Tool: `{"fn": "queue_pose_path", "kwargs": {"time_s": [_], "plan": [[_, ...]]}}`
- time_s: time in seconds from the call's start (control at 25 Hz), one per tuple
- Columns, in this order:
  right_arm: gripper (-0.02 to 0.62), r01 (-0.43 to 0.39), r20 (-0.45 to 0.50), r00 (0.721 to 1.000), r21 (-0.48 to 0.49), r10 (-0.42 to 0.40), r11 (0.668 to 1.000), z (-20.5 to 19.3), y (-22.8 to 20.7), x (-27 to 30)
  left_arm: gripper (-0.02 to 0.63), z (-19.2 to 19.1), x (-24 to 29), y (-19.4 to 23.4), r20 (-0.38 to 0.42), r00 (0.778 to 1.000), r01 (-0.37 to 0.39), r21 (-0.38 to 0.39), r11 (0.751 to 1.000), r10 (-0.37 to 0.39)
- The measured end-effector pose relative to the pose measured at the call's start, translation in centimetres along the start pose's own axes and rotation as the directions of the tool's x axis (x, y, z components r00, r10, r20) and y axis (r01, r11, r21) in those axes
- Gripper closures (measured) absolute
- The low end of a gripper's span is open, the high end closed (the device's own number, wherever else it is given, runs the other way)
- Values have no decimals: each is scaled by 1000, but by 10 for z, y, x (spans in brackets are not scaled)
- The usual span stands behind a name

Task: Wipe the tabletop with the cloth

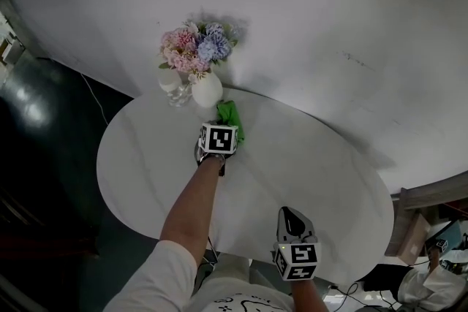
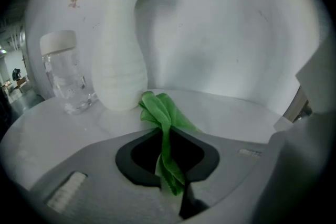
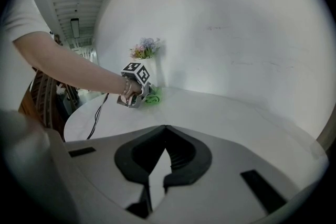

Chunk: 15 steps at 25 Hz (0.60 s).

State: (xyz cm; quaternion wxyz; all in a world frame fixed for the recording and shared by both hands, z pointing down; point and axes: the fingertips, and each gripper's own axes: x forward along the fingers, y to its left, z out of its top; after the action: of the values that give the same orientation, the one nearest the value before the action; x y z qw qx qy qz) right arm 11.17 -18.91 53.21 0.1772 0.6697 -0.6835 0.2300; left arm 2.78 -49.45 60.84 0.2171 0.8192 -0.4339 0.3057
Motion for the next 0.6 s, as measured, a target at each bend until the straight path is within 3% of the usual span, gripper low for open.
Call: {"fn": "queue_pose_path", "kwargs": {"time_s": [0.6], "plan": [[597,-67,20,998,-37,68,997,-16,31,-32,548,-64,-70,58,-16,995,-100,-133,986,99]]}}
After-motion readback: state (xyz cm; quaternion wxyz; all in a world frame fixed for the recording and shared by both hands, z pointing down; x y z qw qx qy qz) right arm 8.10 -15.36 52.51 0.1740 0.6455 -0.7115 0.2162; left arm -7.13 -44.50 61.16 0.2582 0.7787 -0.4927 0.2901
